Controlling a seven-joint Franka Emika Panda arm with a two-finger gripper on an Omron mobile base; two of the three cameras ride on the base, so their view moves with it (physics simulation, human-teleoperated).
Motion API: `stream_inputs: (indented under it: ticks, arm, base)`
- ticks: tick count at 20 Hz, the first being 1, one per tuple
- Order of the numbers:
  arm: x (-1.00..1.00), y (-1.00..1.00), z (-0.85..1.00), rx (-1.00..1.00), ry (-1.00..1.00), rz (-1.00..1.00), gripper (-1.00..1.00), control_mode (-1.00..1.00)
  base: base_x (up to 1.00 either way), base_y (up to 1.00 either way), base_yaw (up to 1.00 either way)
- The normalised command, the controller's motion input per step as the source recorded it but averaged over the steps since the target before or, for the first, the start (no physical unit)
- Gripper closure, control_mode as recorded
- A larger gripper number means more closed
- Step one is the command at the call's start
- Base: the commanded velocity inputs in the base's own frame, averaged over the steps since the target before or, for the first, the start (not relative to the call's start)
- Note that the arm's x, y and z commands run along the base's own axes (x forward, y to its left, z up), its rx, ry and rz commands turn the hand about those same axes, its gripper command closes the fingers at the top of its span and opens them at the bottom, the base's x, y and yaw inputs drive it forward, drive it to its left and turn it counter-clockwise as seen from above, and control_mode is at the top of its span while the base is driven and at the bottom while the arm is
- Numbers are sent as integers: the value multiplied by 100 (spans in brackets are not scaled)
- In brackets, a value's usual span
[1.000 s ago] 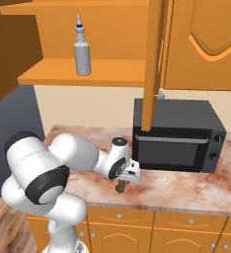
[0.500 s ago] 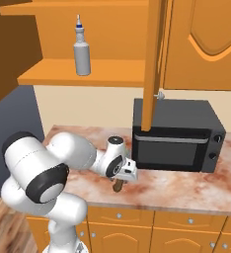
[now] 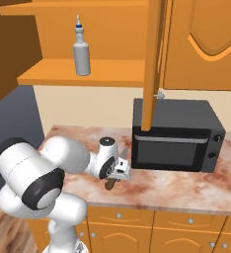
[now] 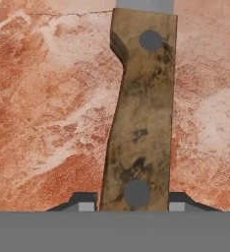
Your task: Move the cutting board and knife to the sink. Then move spray from the cabinet to the counter.
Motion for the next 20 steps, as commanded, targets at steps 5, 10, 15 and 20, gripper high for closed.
stream_inputs:
  ticks: [5, 10, 15, 20]
  arm:
    - [0, 15, 23, 0, 0, 0, 100, -100]
    - [-8, 1, 44, -3, -3, 0, 100, -100]
    - [-13, 2, 48, -1, -2, 0, 100, -100]
    - [-17, 1, 40, 0, -2, 0, 100, -100]
  base:
    - [0, 0, 0]
    - [0, 0, 0]
    - [0, 0, 0]
    - [0, 0, 0]
